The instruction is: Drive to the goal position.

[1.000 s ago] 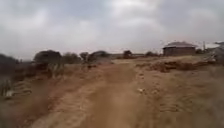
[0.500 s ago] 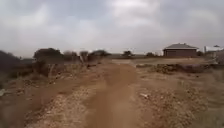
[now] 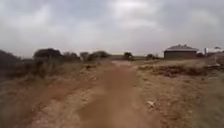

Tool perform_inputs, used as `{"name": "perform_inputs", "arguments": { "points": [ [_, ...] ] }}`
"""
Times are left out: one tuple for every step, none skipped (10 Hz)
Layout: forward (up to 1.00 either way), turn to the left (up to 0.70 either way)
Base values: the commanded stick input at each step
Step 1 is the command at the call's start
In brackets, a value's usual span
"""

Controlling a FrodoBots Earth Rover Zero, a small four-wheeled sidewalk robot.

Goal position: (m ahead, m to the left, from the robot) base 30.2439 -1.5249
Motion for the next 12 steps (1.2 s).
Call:
{"name": "perform_inputs", "arguments": {
  "points": [
    [0.50, 0.00],
    [0.50, 0.00],
    [0.50, 0.00],
    [0.50, 0.00],
    [0.50, 0.00],
    [0.50, 0.00],
    [0.50, 0.00],
    [0.50, 0.00],
    [0.50, 0.00],
    [0.50, 0.00],
    [0.50, 0.00],
    [0.50, 0.00]
  ]
}}
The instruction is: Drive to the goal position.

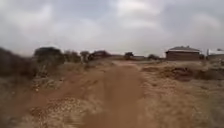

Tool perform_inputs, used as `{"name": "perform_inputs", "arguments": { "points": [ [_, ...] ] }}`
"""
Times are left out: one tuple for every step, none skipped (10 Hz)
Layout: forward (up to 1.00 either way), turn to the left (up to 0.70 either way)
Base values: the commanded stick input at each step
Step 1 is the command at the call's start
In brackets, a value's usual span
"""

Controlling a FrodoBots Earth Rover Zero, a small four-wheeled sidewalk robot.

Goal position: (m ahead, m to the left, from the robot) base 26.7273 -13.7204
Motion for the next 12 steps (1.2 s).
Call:
{"name": "perform_inputs", "arguments": {
  "points": [
    [0.50, -0.01],
    [0.50, -0.10],
    [0.50, -0.30],
    [0.50, -0.50],
    [0.50, -0.50],
    [0.50, -0.05],
    [0.50, 0.00],
    [0.50, 0.00],
    [0.50, 0.00],
    [0.50, 0.00],
    [0.50, 0.00],
    [0.50, 0.00]
  ]
}}
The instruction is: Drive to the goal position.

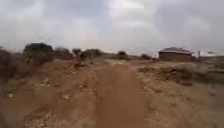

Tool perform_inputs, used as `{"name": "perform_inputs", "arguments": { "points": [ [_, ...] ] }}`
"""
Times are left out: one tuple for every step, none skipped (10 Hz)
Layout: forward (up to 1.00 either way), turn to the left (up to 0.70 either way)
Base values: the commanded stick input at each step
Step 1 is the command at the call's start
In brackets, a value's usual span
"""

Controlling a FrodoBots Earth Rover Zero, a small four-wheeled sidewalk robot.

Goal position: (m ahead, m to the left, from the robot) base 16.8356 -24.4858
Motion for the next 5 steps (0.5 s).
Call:
{"name": "perform_inputs", "arguments": {
  "points": [
    [0.50, 0.00],
    [0.50, 0.00],
    [0.50, 0.00],
    [0.50, 0.00],
    [0.50, 0.00]
  ]
}}
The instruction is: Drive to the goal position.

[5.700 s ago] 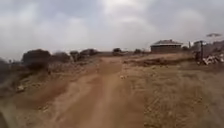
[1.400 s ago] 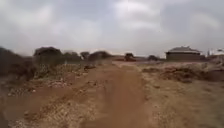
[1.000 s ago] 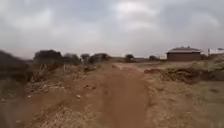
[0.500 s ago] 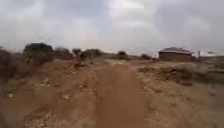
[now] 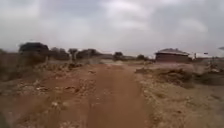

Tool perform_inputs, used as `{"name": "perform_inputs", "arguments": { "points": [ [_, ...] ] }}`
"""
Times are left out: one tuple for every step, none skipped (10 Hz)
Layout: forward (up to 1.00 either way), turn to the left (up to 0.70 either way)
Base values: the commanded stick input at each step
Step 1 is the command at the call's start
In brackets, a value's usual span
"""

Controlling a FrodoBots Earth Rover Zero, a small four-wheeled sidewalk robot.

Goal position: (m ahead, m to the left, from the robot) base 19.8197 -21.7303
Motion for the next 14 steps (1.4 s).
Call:
{"name": "perform_inputs", "arguments": {
  "points": [
    [0.50, 0.00],
    [0.50, -0.24],
    [0.50, -0.43],
    [0.50, -0.45],
    [0.50, -0.22],
    [0.50, 0.00],
    [0.50, -0.24],
    [0.50, -0.48],
    [0.50, -0.17],
    [0.50, 0.00],
    [0.50, -0.32],
    [0.50, -0.14],
    [0.50, 0.00],
    [0.50, 0.00]
  ]
}}
